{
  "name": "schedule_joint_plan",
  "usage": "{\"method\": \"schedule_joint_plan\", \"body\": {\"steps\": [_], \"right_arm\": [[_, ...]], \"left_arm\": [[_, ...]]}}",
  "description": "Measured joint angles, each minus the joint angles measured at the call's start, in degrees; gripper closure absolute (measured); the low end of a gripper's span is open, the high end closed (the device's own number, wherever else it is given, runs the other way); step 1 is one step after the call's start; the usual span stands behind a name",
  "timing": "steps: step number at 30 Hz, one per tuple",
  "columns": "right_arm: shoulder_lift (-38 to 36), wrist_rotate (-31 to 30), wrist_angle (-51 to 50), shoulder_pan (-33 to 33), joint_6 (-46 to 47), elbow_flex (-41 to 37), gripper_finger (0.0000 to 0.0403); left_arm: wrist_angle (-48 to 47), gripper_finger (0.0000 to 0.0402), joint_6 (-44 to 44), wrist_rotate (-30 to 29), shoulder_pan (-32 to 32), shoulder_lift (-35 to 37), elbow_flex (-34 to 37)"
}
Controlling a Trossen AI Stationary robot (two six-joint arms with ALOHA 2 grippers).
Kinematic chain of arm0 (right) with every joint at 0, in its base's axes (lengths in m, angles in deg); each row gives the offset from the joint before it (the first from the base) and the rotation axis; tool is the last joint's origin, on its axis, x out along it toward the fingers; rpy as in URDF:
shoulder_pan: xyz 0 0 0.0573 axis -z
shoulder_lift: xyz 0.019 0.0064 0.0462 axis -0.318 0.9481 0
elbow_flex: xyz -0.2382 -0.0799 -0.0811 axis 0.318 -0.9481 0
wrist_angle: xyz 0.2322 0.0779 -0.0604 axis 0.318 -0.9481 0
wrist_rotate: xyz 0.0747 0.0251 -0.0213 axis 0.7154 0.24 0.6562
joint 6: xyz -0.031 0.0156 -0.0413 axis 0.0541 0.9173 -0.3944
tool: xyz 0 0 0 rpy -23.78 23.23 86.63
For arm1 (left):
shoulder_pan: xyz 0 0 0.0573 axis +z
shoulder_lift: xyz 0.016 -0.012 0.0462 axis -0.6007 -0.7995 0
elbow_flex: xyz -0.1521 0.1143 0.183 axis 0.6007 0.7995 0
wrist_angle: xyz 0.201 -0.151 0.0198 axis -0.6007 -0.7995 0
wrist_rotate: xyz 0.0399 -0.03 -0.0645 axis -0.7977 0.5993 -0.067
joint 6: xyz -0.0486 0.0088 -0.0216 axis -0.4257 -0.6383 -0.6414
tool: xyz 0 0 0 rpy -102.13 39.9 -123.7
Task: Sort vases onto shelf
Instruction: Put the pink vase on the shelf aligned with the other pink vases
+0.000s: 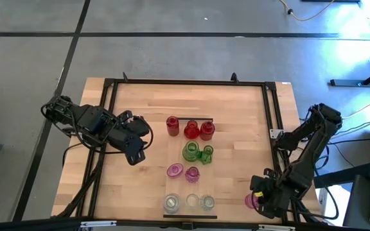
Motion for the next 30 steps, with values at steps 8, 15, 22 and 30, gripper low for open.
{"method": "schedule_joint_plan", "body": {"steps": [8,15,22,30], "right_arm": [[-0.35,-2.27,4.77,-2.32,3.9,-0.03,0.0228],[-0.69,-4.07,5.72,-4.46,7.72,0.0,0.0228],[-0.69,-4.02,5.77,-4.46,7.83,0.0,0.0228],[0.68,-1.94,6.43,-4.43,7.2,0.02,0.0228]], "left_arm": [[-0.02,0.0262,0.57,0.07,0.0,0.0,0.0],[0.0,0.0262,0.94,0.05,0.04,0.0,0.0],[-0.01,0.0262,0.96,0.01,0.26,0.0,0.0],[-0.02,0.0262,0.94,-0.02,0.24,0.0,0.0]]}}
